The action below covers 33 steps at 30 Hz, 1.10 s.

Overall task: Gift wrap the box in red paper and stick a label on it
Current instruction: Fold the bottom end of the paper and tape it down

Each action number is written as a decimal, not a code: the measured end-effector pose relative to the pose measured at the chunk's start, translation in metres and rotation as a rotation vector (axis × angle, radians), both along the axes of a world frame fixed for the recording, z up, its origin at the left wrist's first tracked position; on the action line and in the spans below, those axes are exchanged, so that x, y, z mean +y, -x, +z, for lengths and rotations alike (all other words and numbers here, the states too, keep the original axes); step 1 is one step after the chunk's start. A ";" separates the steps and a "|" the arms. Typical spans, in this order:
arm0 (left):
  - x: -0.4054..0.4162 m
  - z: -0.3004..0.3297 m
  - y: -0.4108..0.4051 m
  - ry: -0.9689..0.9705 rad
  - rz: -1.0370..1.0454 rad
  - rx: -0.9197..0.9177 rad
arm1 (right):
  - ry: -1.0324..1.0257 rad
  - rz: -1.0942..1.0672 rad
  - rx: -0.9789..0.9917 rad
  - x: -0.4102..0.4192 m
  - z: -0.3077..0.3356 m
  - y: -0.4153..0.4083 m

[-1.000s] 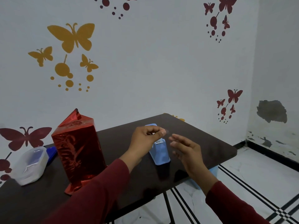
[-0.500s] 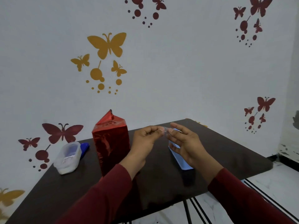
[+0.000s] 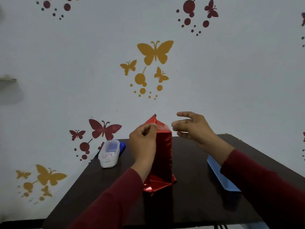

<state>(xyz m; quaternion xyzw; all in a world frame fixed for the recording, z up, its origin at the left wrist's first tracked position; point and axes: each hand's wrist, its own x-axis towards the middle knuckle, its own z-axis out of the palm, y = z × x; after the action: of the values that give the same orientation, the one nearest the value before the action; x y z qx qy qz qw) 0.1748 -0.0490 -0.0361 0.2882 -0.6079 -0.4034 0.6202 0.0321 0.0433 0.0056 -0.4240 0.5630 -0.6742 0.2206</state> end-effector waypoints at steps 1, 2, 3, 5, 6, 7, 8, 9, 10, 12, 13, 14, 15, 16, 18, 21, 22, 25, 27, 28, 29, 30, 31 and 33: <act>-0.007 0.003 -0.004 -0.015 0.034 0.024 | -0.029 0.027 0.031 -0.007 0.008 -0.003; -0.013 0.005 -0.006 -0.038 0.060 0.031 | -0.061 0.050 0.061 -0.012 0.014 -0.005; -0.022 0.004 -0.008 -0.072 0.079 0.027 | -0.093 0.079 0.080 -0.019 0.021 -0.008; -0.038 0.000 -0.009 -0.197 0.030 0.011 | -0.155 0.145 0.097 -0.033 0.030 -0.012; -0.043 -0.001 -0.010 -0.289 -0.034 0.026 | -0.185 0.164 0.119 -0.041 0.033 -0.014; -0.048 -0.003 -0.011 -0.373 -0.114 0.049 | -0.211 0.170 0.150 -0.048 0.036 -0.015; -0.049 -0.005 -0.012 -0.436 -0.201 0.062 | -0.236 0.167 0.182 -0.054 0.038 -0.016; -0.052 -0.006 -0.013 -0.458 -0.270 0.061 | -0.257 0.161 0.213 -0.061 0.040 -0.016; -0.052 -0.008 -0.014 -0.466 -0.316 0.063 | -0.276 0.156 0.238 -0.067 0.041 -0.016; -0.053 -0.012 -0.014 -0.498 -0.388 0.085 | -0.313 0.154 0.265 -0.078 0.044 -0.015; -0.055 -0.014 -0.013 -0.515 -0.422 0.094 | -0.333 0.159 0.274 -0.083 0.045 -0.014; -0.055 -0.015 -0.012 -0.523 -0.450 0.098 | -0.353 0.162 0.283 -0.088 0.046 -0.012; -0.054 -0.015 -0.012 -0.529 -0.464 0.106 | -0.374 0.167 0.292 -0.091 0.047 -0.012; -0.054 -0.015 -0.011 -0.530 -0.472 0.118 | -0.396 0.172 0.301 -0.094 0.048 -0.011; -0.056 -0.017 -0.009 -0.543 -0.457 0.134 | -0.438 0.181 0.316 -0.097 0.049 -0.011; -0.058 -0.019 -0.006 -0.546 -0.463 0.152 | -0.475 0.176 0.324 -0.101 0.049 -0.009; -0.059 -0.021 -0.005 -0.546 -0.466 0.157 | -0.481 0.172 0.328 -0.103 0.049 -0.009; -0.062 -0.023 -0.002 -0.547 -0.458 0.163 | -0.497 0.169 0.348 -0.107 0.047 -0.008; -0.065 -0.024 0.000 -0.551 -0.455 0.173 | -0.504 0.168 0.359 -0.108 0.047 -0.008; -0.066 -0.024 0.000 -0.553 -0.459 0.178 | -0.509 0.169 0.367 -0.109 0.046 -0.008; -0.067 -0.024 0.001 -0.556 -0.460 0.181 | -0.515 0.169 0.376 -0.110 0.046 -0.009; -0.068 -0.024 0.001 -0.557 -0.459 0.181 | -0.519 0.166 0.386 -0.110 0.046 -0.009; -0.068 -0.024 0.001 -0.555 -0.459 0.173 | -0.520 0.159 0.398 -0.110 0.046 -0.010; -0.069 -0.024 0.002 -0.555 -0.452 0.150 | -0.519 0.140 0.430 -0.110 0.046 -0.011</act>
<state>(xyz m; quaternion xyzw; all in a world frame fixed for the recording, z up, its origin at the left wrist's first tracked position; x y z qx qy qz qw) 0.1730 -0.1182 -0.0605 0.2734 -0.4763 -0.6999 0.4566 0.0429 -0.0672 0.0518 -0.5238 0.7189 -0.3870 0.2432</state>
